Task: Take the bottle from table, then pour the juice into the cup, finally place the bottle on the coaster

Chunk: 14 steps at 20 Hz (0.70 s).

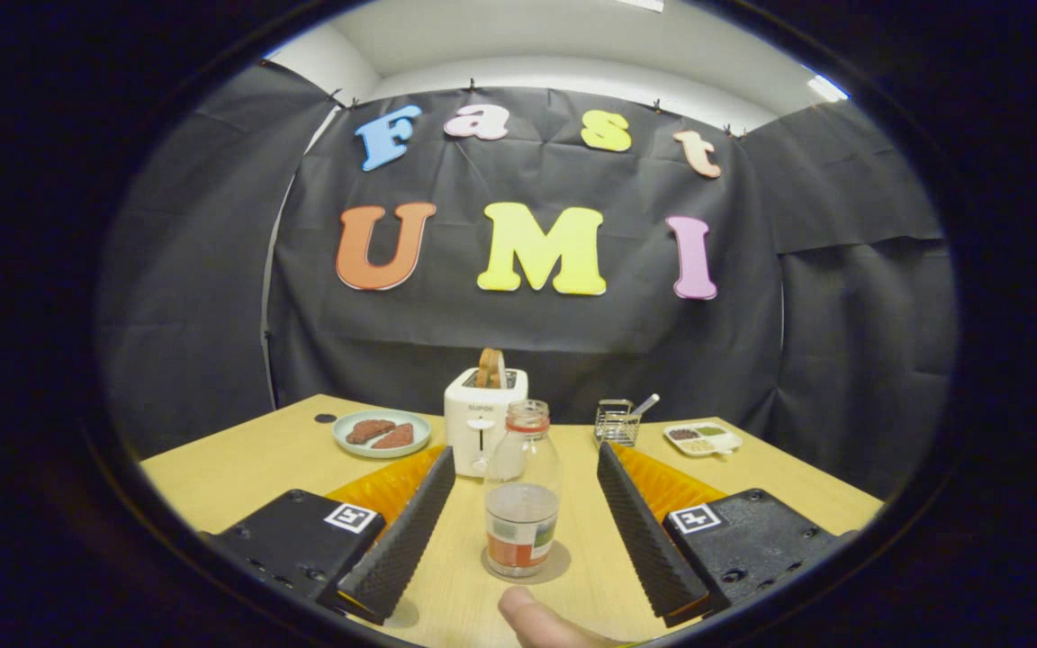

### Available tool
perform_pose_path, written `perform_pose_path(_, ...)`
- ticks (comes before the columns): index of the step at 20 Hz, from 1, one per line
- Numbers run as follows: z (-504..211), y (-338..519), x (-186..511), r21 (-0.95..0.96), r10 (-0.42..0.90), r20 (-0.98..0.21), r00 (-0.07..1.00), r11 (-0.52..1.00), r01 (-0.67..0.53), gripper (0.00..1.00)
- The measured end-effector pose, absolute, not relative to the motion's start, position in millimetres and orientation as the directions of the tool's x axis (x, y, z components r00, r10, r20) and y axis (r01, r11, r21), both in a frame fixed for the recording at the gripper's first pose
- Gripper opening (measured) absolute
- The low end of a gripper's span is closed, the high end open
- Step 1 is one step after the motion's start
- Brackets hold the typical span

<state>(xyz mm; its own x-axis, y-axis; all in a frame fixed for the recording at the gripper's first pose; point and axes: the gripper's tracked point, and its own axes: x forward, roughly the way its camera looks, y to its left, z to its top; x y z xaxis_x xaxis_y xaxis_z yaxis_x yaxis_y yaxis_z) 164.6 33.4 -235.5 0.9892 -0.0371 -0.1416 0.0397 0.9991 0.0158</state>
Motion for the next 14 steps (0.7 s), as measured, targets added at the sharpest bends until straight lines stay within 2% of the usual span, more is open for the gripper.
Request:
perform_pose_path(7, -169.1, 3.7, 100.1, 0.052, -0.082, -0.144, 0.986, 0.995, 0.091, 1.0)
perform_pose_path(12, -123.4, 5.7, 54.1, 0.098, -0.033, -0.101, 0.994, 0.994, 0.043, 1.0)
perform_pose_path(14, -113.0, -2.9, 41.6, 0.086, -0.055, -0.095, 0.994, 0.994, 0.063, 1.0)
